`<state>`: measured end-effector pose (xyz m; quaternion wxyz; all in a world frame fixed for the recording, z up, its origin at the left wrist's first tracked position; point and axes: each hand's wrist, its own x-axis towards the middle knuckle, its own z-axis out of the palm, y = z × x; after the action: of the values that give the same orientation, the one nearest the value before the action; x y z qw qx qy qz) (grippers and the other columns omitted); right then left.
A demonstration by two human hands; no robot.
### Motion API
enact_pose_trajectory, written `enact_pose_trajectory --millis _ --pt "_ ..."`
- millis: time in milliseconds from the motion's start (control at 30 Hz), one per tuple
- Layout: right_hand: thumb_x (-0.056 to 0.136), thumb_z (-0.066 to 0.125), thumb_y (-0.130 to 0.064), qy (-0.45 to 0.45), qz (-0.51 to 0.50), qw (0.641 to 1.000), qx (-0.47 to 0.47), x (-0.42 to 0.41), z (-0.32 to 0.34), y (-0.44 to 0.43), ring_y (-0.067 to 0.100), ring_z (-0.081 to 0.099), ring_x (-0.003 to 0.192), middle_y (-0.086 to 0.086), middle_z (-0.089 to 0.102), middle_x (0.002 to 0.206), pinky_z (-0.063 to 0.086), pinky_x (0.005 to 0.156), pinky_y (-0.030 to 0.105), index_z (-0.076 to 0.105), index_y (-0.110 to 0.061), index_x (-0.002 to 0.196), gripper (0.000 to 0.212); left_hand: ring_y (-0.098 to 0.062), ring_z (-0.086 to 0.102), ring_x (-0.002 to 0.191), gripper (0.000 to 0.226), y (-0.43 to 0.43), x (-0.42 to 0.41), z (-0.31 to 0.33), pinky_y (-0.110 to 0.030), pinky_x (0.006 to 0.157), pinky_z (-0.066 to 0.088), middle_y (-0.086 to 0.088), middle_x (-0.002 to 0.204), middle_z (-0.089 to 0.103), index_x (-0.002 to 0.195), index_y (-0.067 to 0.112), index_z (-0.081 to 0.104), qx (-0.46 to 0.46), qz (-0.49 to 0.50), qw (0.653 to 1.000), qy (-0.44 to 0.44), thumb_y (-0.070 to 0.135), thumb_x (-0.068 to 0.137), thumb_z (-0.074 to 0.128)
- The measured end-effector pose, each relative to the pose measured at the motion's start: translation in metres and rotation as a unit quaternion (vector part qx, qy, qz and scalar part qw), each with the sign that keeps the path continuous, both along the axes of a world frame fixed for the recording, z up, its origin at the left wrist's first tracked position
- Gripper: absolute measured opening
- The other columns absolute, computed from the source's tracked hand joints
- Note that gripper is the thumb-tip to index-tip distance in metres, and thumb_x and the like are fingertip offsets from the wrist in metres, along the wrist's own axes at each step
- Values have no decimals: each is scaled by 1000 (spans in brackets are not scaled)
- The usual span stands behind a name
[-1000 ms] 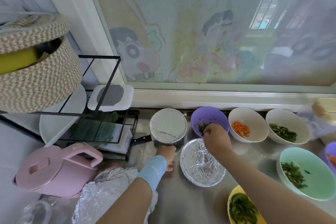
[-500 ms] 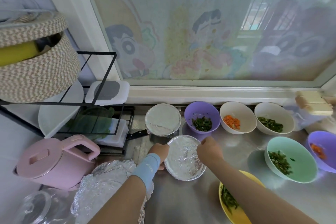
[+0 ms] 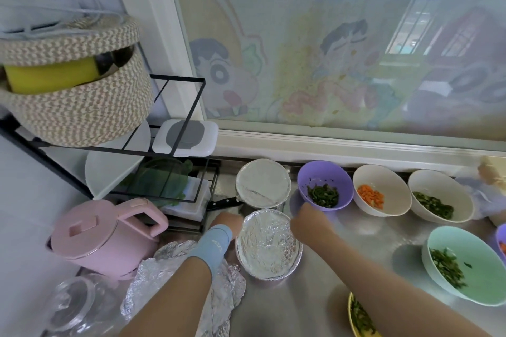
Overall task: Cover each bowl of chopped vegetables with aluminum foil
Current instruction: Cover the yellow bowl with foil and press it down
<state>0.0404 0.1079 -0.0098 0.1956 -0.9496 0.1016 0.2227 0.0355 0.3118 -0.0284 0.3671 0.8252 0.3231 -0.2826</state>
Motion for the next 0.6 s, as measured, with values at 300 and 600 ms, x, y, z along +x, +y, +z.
enact_pose_trajectory --millis 300,600 --pt "87 46 -8 -92 139 985 37 57 -3 16 32 38 134 8 34 147 38 107 43 40 -23 144 59 -17 45 67 23 7 52 -8 -27 61 35 -12 96 54 103 5 57 -60 42 993 -97 4 96 35" --pt "87 45 -1 -67 167 984 -6 85 -22 25 28 43 127 9 41 143 44 100 36 38 -9 143 57 -28 57 88 21 4 80 -28 -37 81 51 -12 92 61 87 11 64 -209 205 952 -87 7 92 45"
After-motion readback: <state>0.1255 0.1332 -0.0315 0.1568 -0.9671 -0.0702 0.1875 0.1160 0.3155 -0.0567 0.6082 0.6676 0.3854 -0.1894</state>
